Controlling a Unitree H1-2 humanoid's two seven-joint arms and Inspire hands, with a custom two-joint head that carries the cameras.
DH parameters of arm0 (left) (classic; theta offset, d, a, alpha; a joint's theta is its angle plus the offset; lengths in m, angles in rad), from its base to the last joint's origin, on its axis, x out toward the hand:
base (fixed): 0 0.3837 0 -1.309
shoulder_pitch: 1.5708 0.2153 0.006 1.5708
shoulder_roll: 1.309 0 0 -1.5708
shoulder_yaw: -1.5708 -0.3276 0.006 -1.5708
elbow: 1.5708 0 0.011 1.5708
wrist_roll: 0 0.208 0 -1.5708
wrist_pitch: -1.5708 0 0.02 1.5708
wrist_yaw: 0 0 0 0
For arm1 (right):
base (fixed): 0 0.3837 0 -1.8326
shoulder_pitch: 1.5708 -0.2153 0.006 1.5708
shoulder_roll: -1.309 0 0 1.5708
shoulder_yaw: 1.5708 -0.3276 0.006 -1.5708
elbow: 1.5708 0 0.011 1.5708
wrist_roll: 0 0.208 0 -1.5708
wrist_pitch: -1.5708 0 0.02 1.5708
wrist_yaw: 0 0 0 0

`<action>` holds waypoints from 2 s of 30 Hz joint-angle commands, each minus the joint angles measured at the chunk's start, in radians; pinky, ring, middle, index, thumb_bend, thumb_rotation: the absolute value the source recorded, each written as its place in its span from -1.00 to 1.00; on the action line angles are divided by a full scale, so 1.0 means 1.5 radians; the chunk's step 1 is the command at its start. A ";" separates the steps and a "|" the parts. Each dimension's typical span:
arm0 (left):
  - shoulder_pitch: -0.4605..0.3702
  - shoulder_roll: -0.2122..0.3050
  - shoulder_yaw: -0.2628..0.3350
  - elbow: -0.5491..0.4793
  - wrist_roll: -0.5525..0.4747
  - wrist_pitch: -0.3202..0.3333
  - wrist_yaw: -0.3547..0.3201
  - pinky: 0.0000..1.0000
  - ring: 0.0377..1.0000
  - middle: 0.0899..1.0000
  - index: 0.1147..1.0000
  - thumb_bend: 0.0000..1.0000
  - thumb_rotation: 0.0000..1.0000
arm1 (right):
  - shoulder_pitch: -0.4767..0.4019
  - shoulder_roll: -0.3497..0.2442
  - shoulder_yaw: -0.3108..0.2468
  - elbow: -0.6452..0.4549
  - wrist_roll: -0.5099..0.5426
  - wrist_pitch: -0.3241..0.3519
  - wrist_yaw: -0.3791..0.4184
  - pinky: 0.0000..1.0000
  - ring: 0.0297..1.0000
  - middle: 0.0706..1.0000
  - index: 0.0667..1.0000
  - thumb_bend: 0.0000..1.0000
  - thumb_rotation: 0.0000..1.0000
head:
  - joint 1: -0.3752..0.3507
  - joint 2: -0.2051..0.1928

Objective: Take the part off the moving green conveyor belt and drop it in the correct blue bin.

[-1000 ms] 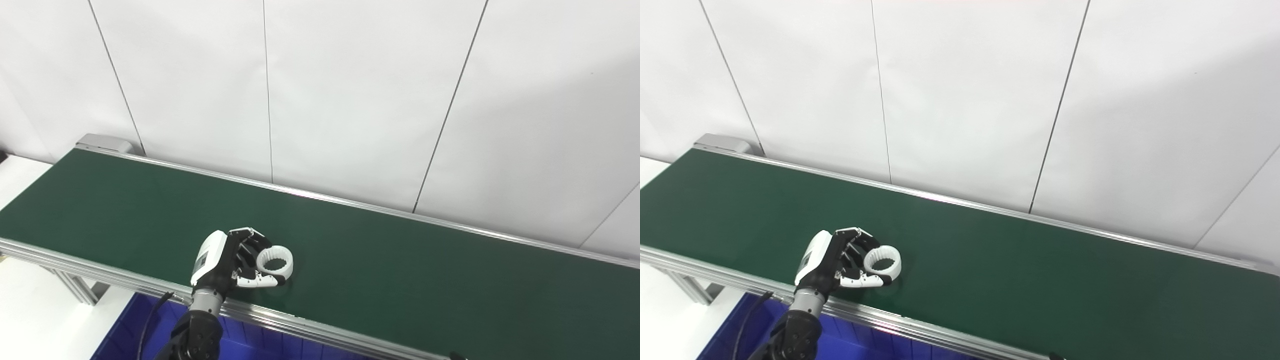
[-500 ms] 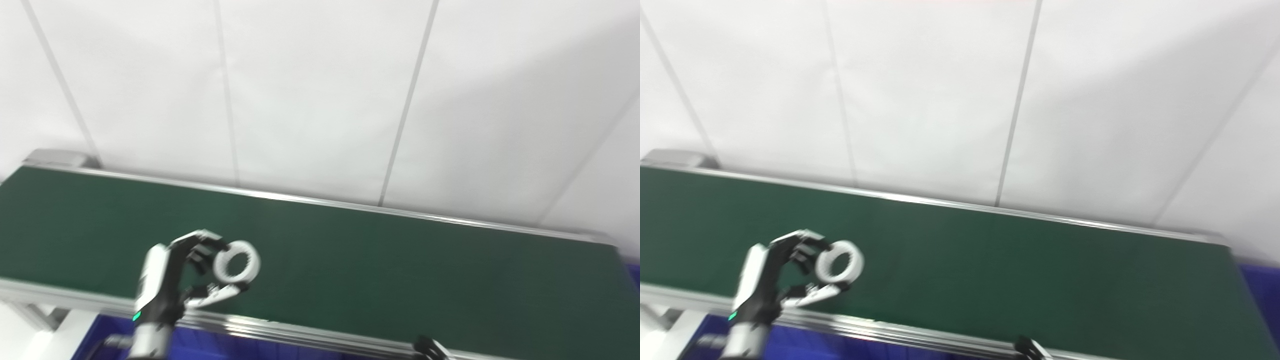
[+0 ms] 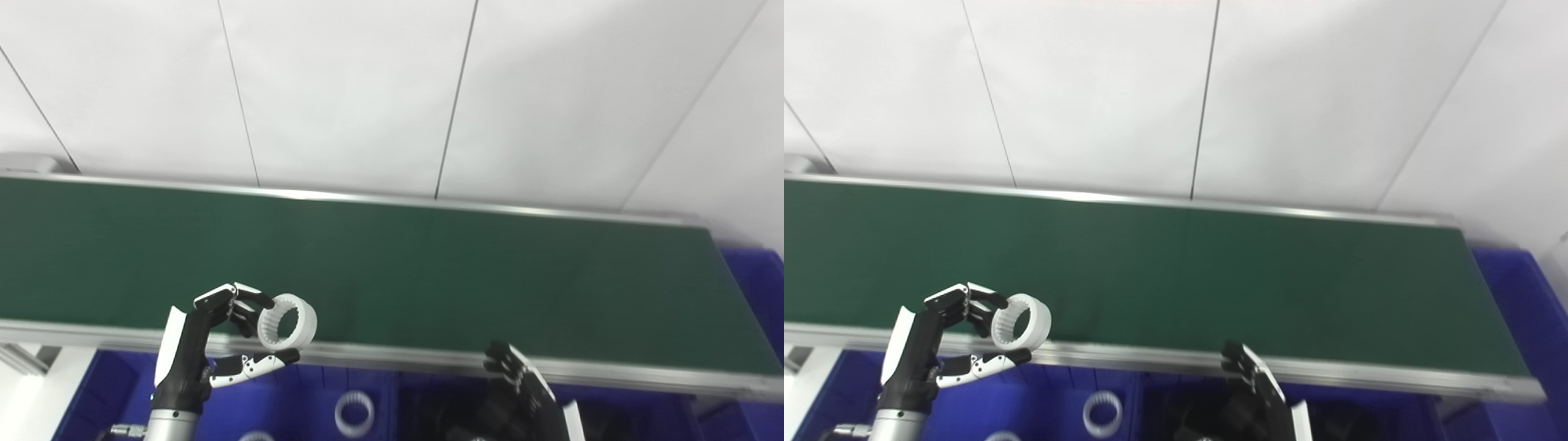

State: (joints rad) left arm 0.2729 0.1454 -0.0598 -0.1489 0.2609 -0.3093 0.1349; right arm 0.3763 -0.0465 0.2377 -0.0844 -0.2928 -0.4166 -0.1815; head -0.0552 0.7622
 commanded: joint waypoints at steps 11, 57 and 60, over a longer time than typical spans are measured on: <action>0.046 0.009 -0.018 0.049 0.003 -0.041 -0.043 -0.29 -0.19 -0.16 -0.13 0.00 -1.00 | -0.010 0.024 -0.008 -0.018 -0.017 -0.024 0.002 0.45 0.55 0.61 0.71 0.35 -0.21 | -0.010 0.046; 0.002 0.058 -0.091 -0.024 -0.240 -0.054 -0.265 0.57 0.63 0.65 0.59 0.92 -0.08 | -0.013 0.032 -0.017 -0.022 -0.021 0.027 0.043 0.43 0.56 0.61 0.70 0.47 -0.03 | -0.055 0.033; -0.003 0.051 -0.092 -0.011 -0.244 -0.072 -0.270 0.57 0.62 0.65 0.60 0.91 -0.09 | -0.010 0.032 -0.016 -0.018 -0.023 0.028 0.046 0.42 0.56 0.61 0.71 0.48 -0.02 | -0.057 0.024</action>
State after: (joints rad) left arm 0.2815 0.2216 -0.1985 -0.1533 -0.0880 -0.3661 -0.2560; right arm 0.3615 -0.0029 0.2106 -0.0996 -0.3296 -0.3733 -0.1205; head -0.1427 0.7962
